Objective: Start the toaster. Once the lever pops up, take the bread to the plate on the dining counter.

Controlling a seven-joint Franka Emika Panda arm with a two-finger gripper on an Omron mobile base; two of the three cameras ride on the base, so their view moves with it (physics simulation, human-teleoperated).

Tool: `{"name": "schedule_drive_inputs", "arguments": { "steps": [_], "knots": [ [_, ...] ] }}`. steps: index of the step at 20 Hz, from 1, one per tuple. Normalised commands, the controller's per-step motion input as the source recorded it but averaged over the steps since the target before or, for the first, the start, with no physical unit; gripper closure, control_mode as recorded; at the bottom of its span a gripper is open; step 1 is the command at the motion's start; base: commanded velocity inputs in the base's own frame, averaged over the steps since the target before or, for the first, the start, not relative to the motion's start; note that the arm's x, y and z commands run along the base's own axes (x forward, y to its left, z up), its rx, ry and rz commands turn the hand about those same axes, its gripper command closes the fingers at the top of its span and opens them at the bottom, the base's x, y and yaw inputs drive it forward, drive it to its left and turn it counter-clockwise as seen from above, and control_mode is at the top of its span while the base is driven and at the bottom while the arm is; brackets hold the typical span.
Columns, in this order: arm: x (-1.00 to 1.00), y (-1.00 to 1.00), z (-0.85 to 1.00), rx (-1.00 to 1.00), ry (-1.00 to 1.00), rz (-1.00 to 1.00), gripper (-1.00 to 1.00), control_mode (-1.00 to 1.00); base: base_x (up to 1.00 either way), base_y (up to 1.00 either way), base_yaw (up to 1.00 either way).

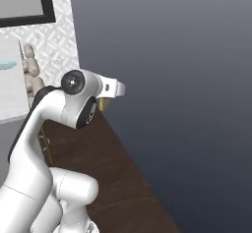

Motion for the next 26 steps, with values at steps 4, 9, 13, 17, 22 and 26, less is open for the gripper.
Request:
{"name": "schedule_drive_inputs", "arguments": {
  "steps": [4,9,13,17,22,26],
  "knots": [
    [0.00,0.00,0.00,0.00,0.00,0.00,1.00,1.00,1.00,-0.32,0.41],
    [0.00,0.00,0.00,0.00,0.00,0.00,1.00,1.00,1.00,-0.16,0.29],
    [0.00,0.00,0.00,0.00,0.00,0.00,1.00,1.00,1.00,-0.26,0.32],
    [0.00,0.00,0.00,0.00,0.00,0.00,1.00,1.00,1.00,-0.43,0.40],
    [0.00,0.00,0.00,0.00,0.00,0.00,1.00,1.00,1.00,-0.39,0.45],
    [0.00,0.00,0.00,0.00,0.00,0.00,1.00,1.00,1.00,-0.37,0.42]
  ]
}}
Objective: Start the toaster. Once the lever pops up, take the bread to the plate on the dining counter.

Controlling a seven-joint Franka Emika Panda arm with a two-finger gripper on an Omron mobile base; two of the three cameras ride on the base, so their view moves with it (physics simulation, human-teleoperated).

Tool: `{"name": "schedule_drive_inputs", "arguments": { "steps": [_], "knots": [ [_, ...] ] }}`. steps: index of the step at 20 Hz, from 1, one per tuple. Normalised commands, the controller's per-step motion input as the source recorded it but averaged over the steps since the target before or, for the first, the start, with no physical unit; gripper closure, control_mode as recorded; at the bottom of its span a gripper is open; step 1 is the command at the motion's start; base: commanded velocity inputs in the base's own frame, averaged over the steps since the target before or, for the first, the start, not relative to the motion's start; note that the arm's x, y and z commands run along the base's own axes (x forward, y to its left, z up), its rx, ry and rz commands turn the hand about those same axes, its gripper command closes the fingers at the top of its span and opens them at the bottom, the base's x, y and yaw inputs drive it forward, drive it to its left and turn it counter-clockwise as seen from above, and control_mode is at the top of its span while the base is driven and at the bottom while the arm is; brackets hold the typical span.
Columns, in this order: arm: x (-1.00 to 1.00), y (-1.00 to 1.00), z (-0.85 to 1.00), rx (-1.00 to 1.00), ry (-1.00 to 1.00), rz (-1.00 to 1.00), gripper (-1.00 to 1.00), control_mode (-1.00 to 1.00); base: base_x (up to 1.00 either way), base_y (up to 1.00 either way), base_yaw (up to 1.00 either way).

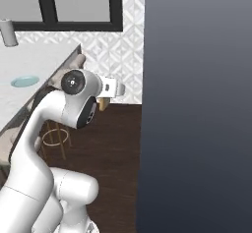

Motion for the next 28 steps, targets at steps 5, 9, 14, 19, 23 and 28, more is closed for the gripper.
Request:
{"name": "schedule_drive_inputs", "arguments": {
  "steps": [5,9,14,19,23,28],
  "knots": [
    [0.00,0.00,0.00,0.00,0.00,0.00,1.00,1.00,1.00,-0.43,0.43],
    [0.00,0.00,0.00,0.00,0.00,0.00,1.00,1.00,1.00,-0.44,0.45],
    [0.00,0.00,0.00,0.00,0.00,0.00,1.00,1.00,1.00,-0.43,0.45],
    [0.00,0.00,0.00,0.00,0.00,0.00,1.00,1.00,0.88,-0.14,0.55],
    [0.00,0.00,0.00,0.00,0.00,0.00,1.00,1.00,0.66,-0.15,0.58],
    [0.00,0.00,0.00,0.00,0.00,0.00,1.00,1.00,0.26,-0.03,0.43]
  ]
}}
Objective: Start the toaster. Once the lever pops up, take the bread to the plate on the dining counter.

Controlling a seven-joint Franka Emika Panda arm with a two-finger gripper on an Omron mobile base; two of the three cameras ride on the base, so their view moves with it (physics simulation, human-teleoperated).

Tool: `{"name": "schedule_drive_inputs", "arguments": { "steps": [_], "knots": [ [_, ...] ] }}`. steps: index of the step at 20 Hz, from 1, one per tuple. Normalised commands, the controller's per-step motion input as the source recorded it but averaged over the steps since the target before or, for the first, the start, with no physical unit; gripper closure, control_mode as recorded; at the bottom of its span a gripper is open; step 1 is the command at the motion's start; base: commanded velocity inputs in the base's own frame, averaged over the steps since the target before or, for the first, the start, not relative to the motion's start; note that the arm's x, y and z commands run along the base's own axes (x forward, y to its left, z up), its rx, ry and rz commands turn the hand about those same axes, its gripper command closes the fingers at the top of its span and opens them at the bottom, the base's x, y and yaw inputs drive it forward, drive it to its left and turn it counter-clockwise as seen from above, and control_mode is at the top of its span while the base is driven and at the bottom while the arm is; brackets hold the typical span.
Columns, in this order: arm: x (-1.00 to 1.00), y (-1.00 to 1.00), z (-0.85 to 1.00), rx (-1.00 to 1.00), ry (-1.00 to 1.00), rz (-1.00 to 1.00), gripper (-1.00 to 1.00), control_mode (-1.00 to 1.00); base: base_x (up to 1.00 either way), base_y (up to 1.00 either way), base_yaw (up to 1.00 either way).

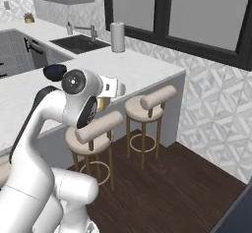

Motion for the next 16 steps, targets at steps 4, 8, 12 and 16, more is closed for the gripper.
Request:
{"name": "schedule_drive_inputs", "arguments": {
  "steps": [4,8,12,16],
  "knots": [
    [0.00,0.00,0.00,0.00,0.00,0.00,1.00,1.00,0.45,0.00,0.41],
    [0.96,0.03,-0.02,0.09,0.10,0.31,1.00,-1.00,0.00,0.00,0.00],
    [1.00,0.26,-0.01,0.21,0.26,0.31,1.00,-1.00,0.00,0.00,0.00],
    [1.00,0.65,-0.26,0.22,0.40,0.30,1.00,-1.00,0.00,0.00,0.00]
  ]
}}
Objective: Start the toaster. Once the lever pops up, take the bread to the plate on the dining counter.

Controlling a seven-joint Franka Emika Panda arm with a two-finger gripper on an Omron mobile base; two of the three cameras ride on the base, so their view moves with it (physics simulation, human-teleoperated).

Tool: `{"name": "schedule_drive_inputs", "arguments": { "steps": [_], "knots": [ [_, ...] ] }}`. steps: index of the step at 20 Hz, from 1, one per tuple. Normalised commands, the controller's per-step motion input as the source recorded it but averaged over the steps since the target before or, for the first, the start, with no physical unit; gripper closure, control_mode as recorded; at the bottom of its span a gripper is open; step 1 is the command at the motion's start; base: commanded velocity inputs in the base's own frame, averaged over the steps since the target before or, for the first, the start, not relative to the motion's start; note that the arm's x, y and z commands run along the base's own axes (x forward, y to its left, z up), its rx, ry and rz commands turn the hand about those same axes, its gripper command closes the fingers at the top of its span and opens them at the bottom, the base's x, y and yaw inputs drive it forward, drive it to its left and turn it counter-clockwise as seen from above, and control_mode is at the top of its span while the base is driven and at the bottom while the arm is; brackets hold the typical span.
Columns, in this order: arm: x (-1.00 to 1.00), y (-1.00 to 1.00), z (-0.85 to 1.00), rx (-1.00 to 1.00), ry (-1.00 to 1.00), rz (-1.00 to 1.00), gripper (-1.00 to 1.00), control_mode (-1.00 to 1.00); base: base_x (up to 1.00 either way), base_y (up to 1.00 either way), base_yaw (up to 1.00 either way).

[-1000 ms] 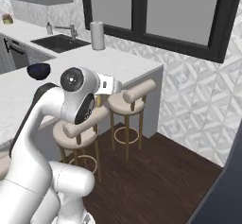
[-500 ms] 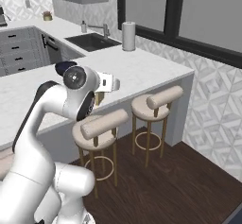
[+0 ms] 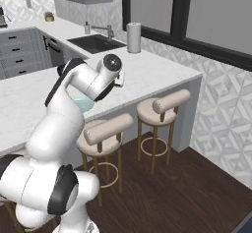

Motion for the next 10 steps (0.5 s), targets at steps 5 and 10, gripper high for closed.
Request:
{"name": "schedule_drive_inputs", "arguments": {
  "steps": [5,10],
  "knots": [
    [1.00,0.88,-0.66,0.09,0.36,0.22,1.00,-1.00,0.00,0.00,0.00],
    [1.00,0.95,-0.93,0.00,0.16,0.17,1.00,-1.00,0.00,0.00,0.00]
  ]
}}
